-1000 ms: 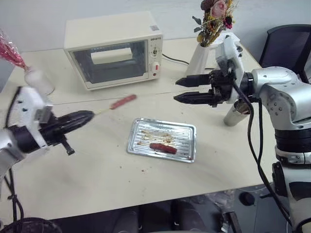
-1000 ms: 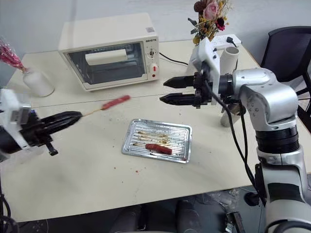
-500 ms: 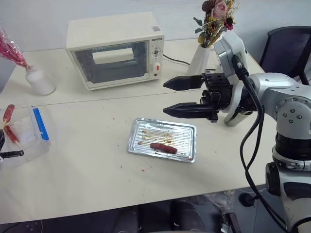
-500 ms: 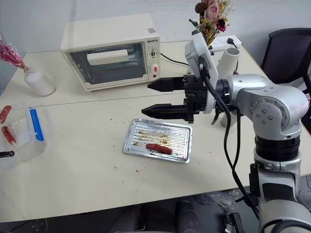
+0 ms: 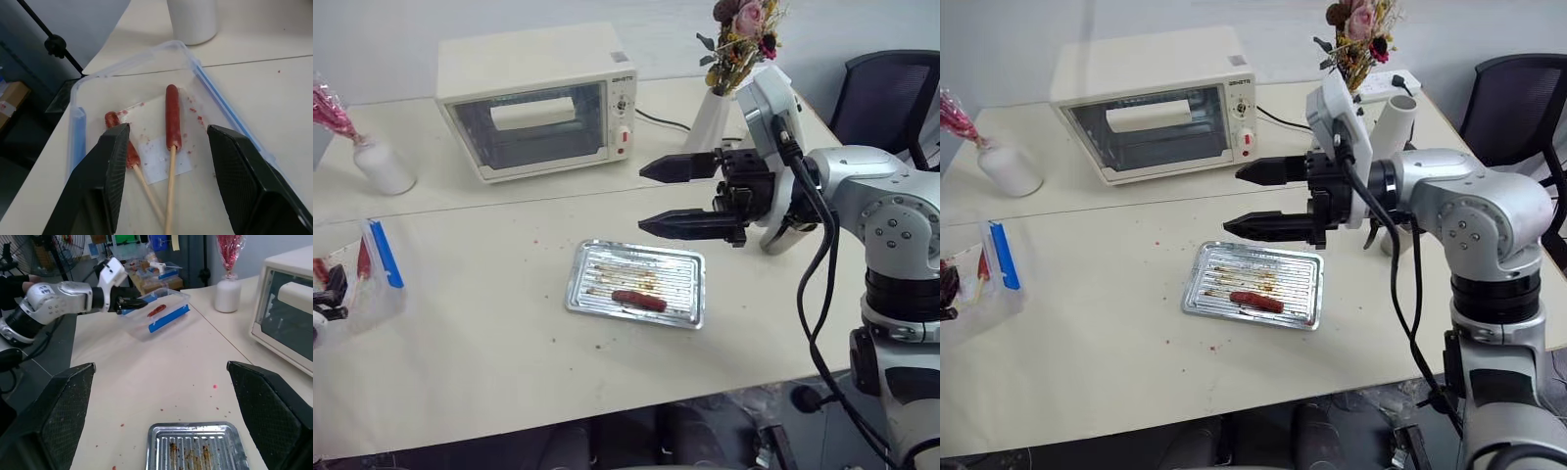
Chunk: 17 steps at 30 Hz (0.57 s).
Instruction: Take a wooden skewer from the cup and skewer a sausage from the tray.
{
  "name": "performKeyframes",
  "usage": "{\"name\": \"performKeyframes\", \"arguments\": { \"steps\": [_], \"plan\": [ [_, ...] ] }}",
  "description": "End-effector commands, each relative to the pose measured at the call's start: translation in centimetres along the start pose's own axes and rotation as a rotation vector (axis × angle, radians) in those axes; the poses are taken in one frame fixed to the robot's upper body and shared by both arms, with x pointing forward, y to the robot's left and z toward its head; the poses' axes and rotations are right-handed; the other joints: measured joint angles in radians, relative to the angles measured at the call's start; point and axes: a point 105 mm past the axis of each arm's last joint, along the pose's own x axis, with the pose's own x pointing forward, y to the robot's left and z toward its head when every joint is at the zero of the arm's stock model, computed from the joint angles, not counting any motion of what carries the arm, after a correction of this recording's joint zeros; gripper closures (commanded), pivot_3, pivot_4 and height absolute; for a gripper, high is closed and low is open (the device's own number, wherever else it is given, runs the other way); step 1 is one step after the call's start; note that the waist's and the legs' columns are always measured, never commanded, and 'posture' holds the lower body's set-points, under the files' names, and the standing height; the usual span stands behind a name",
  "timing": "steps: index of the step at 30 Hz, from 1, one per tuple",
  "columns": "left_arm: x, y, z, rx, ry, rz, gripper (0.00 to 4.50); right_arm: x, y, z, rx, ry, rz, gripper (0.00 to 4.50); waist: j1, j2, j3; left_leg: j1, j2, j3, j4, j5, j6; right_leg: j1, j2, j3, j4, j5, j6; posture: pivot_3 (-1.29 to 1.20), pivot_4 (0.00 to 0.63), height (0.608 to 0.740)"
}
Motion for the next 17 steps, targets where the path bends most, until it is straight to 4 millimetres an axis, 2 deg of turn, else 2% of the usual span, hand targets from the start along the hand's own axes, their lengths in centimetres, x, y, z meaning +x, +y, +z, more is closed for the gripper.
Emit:
{"name": "performKeyframes", "arguments": {
  "steps": [1, 3, 7, 9, 11, 13, 17],
  "plan": [
    [-3.0, 0.4, 3.7, -0.009, -0.097, -0.128, 1.97, -2.1, -0.3, 0.3, -0.063, 0.033, -0.044, 0.0, 0.002, -0.001, 0.0, 0.0, 0.0, 0.0, 0.0, 0.0, 0.0, 0.0, 0.0, 0.0, -0.001, 0.0, 0.0, 0.0, 0.15, 0.74],
    [-4.9, 0.2, 3.8, -0.029, -0.079, -0.24, 1.97, -3.4, -0.6, -0.2, -0.067, 0.068, -0.061, 0.0, 0.001, -0.001, -0.001, 0.0, 0.0, -0.001, 0.0, -0.001, -0.001, 0.0, -0.001, -0.001, -0.003, -0.001, -0.001, 0.0, 0.15, 0.74],
    [-9.0, 0.1, 2.1, 0.043, 0.017, -0.418, 1.97, -5.1, -1.2, -1.1, -0.078, 0.125, -0.077, 0.0, -0.01, 0.0, 0.0, 0.003, 0.0, 0.002, -0.001, -0.004, -0.001, 0.001, -0.002, -0.001, -0.005, -0.002, -0.003, 0.0, 0.15, 0.74],
    [-10.4, 1.7, 0.9, 0.047, 0.082, -0.391, 1.97, -5.8, -1.8, -1.4, -0.077, 0.14, -0.094, 0.0, -0.016, 0.0, 0.0, 0.003, 0.001, 0.002, -0.002, -0.005, 0.001, 0.001, -0.001, -0.002, -0.004, -0.003, -0.006, 0.0, 0.15, 0.74],
    [-11.2, 4.2, -0.3, 0.023, 0.111, -0.289, 1.97, -6.0, -2.4, -1.4, -0.08, 0.141, -0.102, 0.0, -0.02, 0.0, 0.0, 0.004, 0.002, 0.002, -0.002, -0.007, -0.001, 0.0, 0.0, -0.003, -0.003, -0.004, -0.008, 0.0, 0.15, 0.74],
    [-11.6, 5.3, -1.0, -0.002, 0.114, -0.239, 1.97, -6.0, -2.8, -1.4, -0.085, 0.137, -0.1, 0.0, -0.02, 0.001, 0.0, 0.005, 0.003, 0.001, -0.002, -0.008, -0.002, 0.0, 0.0, -0.004, -0.002, -0.006, -0.01, 0.0, 0.15, 0.74],
    [-12.3, 3.6, -1.3, -0.008, 0.101, -0.313, 1.97, -6.0, -3.0, -1.5, -0.09, 0.138, -0.087, 0.0, -0.02, 0.001, 0.0, 0.004, 0.003, 0.0, -0.002, -0.008, -0.003, 0.0, -0.001, -0.004, -0.001, -0.006, -0.011, 0.0, 0.15, 0.74]
  ]
}}
